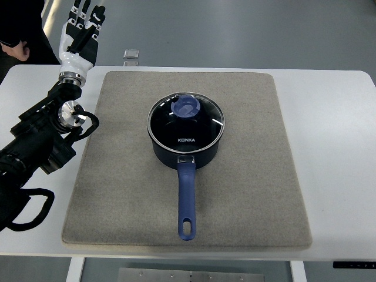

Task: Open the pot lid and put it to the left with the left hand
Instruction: 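Raise the left hand up from its rest pose beside the mat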

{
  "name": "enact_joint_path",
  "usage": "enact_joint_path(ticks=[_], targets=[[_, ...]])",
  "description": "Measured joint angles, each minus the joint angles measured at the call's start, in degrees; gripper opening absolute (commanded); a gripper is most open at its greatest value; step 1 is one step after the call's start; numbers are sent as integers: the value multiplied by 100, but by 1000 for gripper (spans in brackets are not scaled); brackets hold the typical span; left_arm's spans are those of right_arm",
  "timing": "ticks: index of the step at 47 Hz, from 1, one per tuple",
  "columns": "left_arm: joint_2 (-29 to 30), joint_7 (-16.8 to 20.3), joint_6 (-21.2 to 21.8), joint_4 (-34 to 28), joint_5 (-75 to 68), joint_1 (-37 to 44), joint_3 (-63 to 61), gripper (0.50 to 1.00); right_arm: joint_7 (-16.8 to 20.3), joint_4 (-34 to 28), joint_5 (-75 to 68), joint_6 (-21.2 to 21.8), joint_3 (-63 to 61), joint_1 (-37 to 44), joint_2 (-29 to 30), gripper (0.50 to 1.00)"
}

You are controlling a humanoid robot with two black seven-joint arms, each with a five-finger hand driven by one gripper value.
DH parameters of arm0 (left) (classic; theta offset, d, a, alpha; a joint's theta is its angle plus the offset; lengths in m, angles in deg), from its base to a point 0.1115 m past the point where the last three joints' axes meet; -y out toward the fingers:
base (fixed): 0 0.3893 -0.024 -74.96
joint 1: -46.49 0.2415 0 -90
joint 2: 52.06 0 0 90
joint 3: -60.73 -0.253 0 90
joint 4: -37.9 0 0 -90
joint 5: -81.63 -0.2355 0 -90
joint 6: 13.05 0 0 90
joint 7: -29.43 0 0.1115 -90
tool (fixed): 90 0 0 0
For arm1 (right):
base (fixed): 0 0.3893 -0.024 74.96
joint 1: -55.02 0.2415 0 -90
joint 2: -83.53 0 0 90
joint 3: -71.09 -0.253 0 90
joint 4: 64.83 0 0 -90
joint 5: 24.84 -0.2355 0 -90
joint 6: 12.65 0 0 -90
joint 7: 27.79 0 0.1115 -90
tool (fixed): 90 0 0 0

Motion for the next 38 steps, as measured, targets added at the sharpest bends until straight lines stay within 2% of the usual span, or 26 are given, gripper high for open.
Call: enact_joint_path(ticks=[26,38], targets=[[43,0,-3,0,-40,-40,-52,990,-6,0,0,0,1,-2,0,915],[186,-2,-32,-3,-54,-512,-1468,990,-5,0,0,0,-1,-2,0,915]])
